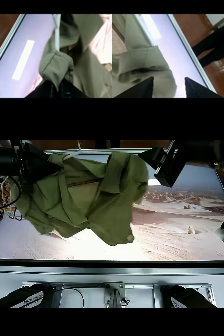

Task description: Fold the shirts.

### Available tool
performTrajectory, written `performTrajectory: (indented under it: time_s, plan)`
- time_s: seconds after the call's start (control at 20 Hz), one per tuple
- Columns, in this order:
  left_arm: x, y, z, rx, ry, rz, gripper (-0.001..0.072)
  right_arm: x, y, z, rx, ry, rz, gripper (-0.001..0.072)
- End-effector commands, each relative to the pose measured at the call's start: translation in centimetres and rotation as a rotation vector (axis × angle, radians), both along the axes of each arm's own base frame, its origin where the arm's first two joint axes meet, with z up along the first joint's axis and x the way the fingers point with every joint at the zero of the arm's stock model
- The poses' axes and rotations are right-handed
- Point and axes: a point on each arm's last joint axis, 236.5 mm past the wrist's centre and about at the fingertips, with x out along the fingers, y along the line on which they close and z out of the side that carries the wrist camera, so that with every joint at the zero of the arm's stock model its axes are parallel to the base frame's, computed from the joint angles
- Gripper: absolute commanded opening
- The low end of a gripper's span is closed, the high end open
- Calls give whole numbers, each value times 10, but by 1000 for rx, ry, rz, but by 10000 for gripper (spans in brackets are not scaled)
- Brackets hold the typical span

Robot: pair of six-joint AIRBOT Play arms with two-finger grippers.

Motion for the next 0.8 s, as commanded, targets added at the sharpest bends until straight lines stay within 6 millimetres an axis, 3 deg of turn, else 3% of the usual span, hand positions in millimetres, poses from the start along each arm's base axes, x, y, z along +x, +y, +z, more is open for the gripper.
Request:
performTrajectory:
  time_s: [0.0,0.15,0.3,0.4,0.5,0.75]
  plan:
    - [3,3,-1,20,-20,9,51,0,-17,-4,-16,29,-75,521]
    - [2,3,0,19,-23,8,51,21,-27,-42,50,246,-230,520]
    - [-2,3,4,18,-32,8,51,41,2,-81,131,436,-225,521]
    - [-5,4,7,19,-42,10,51,53,7,-100,115,474,-233,521]
    - [-6,4,8,17,-45,10,51,56,13,-105,154,518,-224,520]
    - [-6,4,8,18,-46,10,51,71,20,-83,291,489,-220,520]
